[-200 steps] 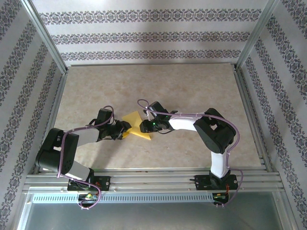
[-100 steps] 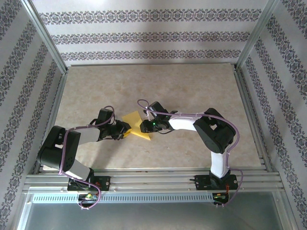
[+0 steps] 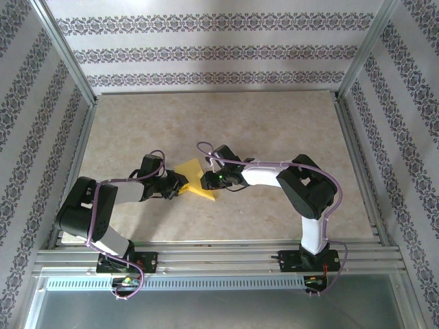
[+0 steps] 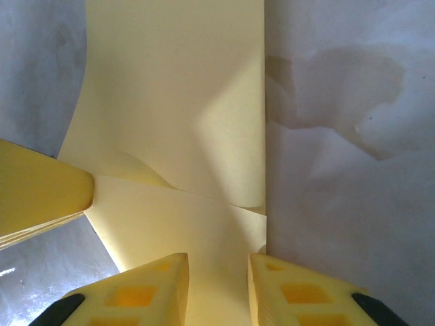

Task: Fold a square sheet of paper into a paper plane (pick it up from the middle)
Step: Fourth fold the wing at the center of the table.

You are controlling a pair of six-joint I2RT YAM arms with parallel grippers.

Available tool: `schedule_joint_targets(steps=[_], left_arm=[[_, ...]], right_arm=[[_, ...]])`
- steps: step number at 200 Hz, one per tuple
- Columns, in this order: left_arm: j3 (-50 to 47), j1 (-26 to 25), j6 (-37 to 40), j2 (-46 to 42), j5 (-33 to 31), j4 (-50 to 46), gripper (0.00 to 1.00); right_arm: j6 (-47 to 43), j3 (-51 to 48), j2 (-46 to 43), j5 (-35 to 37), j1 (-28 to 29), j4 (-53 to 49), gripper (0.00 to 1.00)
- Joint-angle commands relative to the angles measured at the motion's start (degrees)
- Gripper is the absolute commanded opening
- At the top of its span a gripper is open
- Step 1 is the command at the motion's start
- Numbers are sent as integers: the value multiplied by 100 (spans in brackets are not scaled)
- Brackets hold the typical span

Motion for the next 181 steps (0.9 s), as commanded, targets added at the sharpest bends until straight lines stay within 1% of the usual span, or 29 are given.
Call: schedule_joint_targets(steps=[1,20,32,55,74,90,120,134,165,181], left_arm=[[101,-58,61,112,110,248,18],[106,-61,70,130,113,257,16],[97,-54,75,113,99,248,12],[116,-60,62,55,45,188,9],[154,-57,37,-22,-4,103,8],[216,-59,36,-131,-88,-87,7],[438,-108,0,-405,-398,-674,7],[543,-202,-54,-514,-629,-976,7],[692,-369,-350,-587,-978,-1235,7],[775,-479,-466,-624,-1181,-1302,6]], right_arm=[[29,-80,116,-65,-60,-64,30],[20,-74,80,-89,-73,-42,30],[35,-49,-7,-166,-102,-13,30],[14,46,-331,-209,-173,98,34],[-39,-37,-702,-169,-256,260,39],[-191,-292,-1085,143,-311,415,48],[-818,-1100,-1845,1325,-317,913,62],[-1211,-1421,-2065,1739,-293,1215,64],[-2563,-1747,-2199,1813,-44,1778,60],[-3234,-2060,-2162,1704,197,2454,58]])
